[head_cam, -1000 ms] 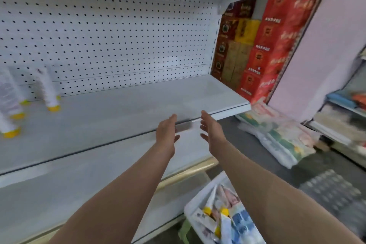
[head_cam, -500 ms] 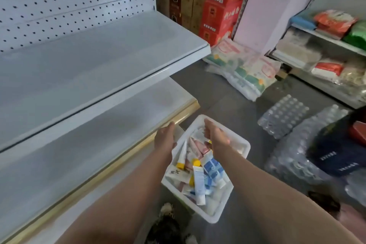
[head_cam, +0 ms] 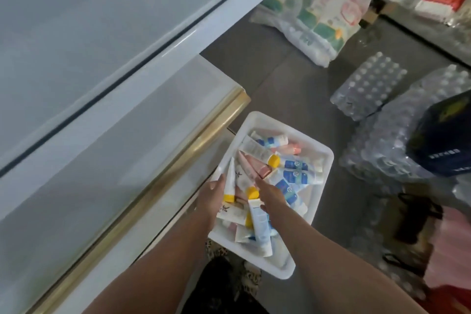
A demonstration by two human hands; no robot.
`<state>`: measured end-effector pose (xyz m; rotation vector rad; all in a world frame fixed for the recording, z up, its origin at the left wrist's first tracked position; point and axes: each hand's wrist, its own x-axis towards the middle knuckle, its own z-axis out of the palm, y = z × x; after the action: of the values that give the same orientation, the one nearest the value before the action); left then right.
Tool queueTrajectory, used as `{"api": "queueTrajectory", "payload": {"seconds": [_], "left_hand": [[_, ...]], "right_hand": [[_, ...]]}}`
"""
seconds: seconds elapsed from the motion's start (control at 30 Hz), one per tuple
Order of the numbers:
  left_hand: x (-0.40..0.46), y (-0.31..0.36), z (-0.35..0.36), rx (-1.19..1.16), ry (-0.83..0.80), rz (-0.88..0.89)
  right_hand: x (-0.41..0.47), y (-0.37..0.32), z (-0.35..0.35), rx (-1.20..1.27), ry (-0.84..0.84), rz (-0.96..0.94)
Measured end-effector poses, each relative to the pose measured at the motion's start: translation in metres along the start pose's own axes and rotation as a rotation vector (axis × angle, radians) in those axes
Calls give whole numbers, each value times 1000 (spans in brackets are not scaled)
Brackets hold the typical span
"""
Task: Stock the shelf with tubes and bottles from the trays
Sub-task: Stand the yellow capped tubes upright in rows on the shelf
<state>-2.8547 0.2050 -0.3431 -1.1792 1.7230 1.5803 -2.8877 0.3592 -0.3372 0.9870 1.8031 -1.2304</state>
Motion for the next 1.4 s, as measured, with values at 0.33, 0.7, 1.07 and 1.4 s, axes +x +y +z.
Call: {"api": "queueTrajectory", "payload": {"seconds": [0.33,0.7,1.07,1.4], "left_hand": [[63,-13,27,324,-148,-15],[106,-38,39,160,-146,-251],[75,-33,31,-118,-209,-350],[15,-8,4,-201,-174,-254]], "right_hand": [[34,1,22,-207,135,-43],[69,3,31,-275,123,75],[65,19,36,-81,-16,226],[14,17,18,300,-190,135]]}}
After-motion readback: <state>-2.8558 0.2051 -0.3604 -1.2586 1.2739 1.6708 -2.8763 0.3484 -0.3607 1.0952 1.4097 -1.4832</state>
